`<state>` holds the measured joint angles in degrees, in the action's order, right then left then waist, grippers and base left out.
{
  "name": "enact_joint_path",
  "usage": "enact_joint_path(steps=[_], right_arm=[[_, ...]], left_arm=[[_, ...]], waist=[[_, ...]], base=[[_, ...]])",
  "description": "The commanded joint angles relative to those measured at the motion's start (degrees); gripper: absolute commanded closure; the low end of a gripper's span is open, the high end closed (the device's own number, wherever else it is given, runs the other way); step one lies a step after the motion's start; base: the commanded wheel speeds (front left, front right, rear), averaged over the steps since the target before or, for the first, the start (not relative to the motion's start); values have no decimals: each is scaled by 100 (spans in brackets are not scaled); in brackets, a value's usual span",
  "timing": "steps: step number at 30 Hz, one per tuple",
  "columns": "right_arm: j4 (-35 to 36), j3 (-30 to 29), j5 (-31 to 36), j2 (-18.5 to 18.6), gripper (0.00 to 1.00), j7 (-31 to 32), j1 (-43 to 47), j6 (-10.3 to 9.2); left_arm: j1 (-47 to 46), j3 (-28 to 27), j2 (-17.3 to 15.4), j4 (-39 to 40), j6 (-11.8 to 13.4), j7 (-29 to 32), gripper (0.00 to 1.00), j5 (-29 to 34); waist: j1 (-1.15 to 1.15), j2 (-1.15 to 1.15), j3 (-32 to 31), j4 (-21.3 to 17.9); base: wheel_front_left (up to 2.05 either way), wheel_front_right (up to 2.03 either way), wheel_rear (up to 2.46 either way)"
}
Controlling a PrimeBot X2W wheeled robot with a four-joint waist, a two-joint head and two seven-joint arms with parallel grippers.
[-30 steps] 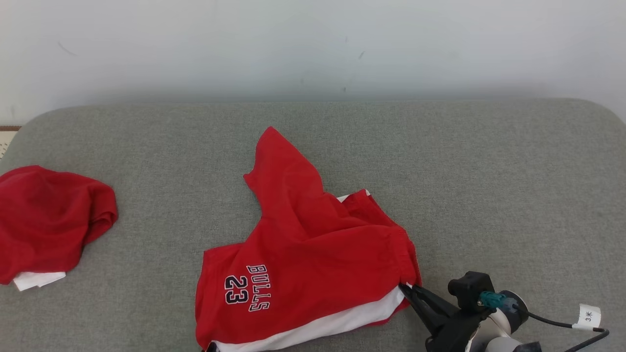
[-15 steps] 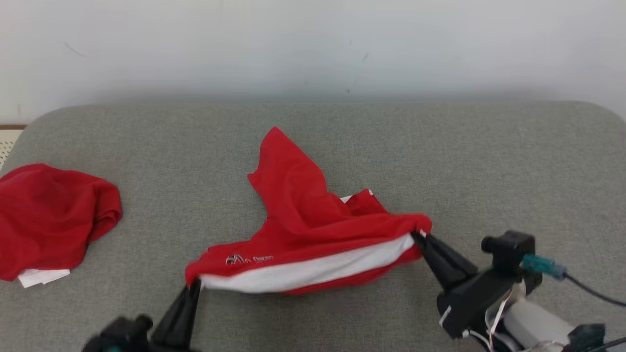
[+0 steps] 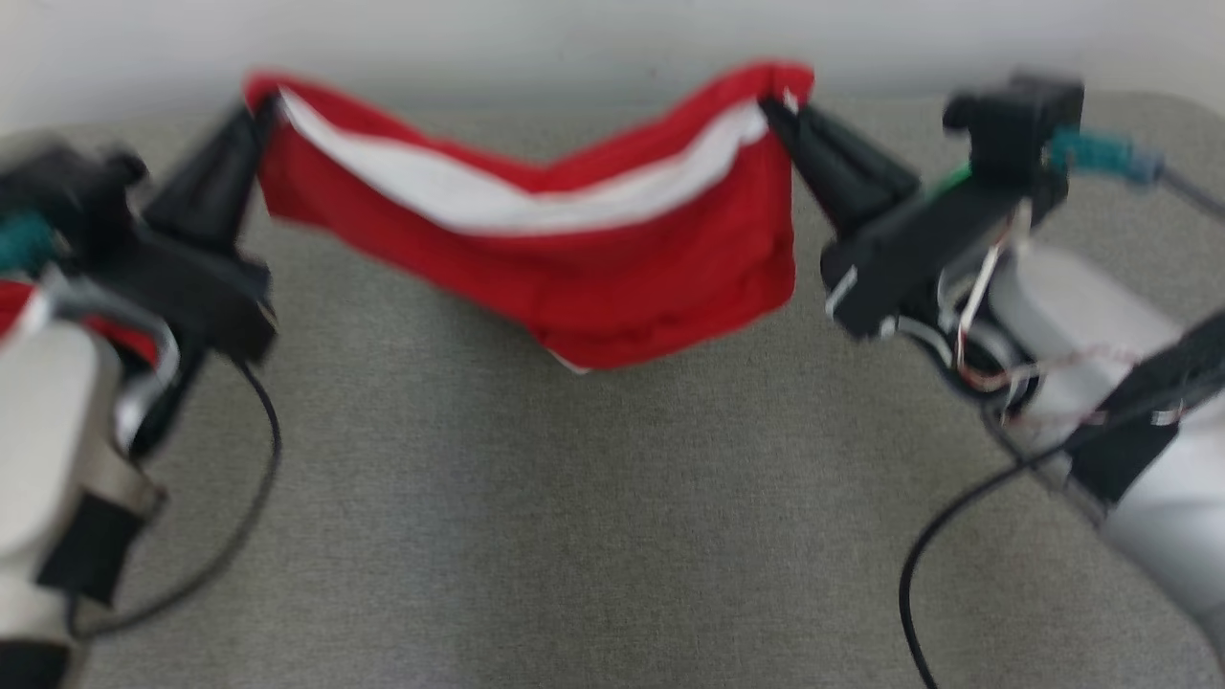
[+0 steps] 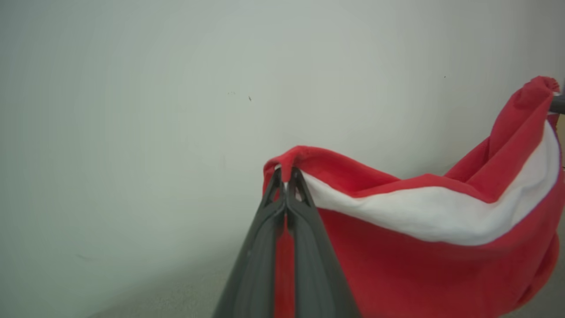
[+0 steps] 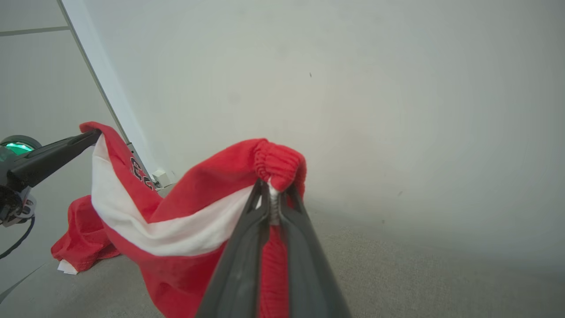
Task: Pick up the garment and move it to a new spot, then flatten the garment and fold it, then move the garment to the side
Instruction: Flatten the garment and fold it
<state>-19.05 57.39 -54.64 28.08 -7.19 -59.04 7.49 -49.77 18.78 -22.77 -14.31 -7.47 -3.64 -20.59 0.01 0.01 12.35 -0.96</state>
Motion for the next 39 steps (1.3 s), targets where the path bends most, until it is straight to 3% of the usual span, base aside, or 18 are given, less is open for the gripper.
enact_joint_path(steps=[1,5,11,14,20,28,39], right_arm=[[-60,39,55,-5,100,15,-231,-1],[-566,62,-373,-237,100,123,-1399,-1],[-1375,-121,-1027,-463,100,226,-2986,0],[-1853,-133,-990,-579,100,117,-3641,0],[-2697,16,-756,-708,100,-212,-4425,-1],[-2896,346,-942,-649,100,-396,-4464,-1],[-2208,1108,-1308,-118,100,-524,-3854,-1]], left_arm=[[-199,38,-63,-60,2,11,100,-93],[-1550,303,-284,-566,2,176,100,-440],[-3286,619,-277,-1313,2,208,100,-774],[-4009,659,-338,-1637,3,191,100,-804],[-4893,946,-122,-2120,3,-51,100,-643],[-5116,1244,-32,-2571,3,-413,100,-747],[-4398,1587,-285,-2382,3,-929,100,-1182]], waist=[[-1,-1,563,-257],[-1,-1,1057,-390],[-1,-1,1610,-488],[-1,-1,1755,-578],[-1,-1,1897,-600],[-1,-1,2213,-612],[-1,-1,2157,-509]], base=[[0,0,0],[0,0,0],[0,0,0],[0,0,0],[0,0,0],[0,0,0],[0,0,0]])
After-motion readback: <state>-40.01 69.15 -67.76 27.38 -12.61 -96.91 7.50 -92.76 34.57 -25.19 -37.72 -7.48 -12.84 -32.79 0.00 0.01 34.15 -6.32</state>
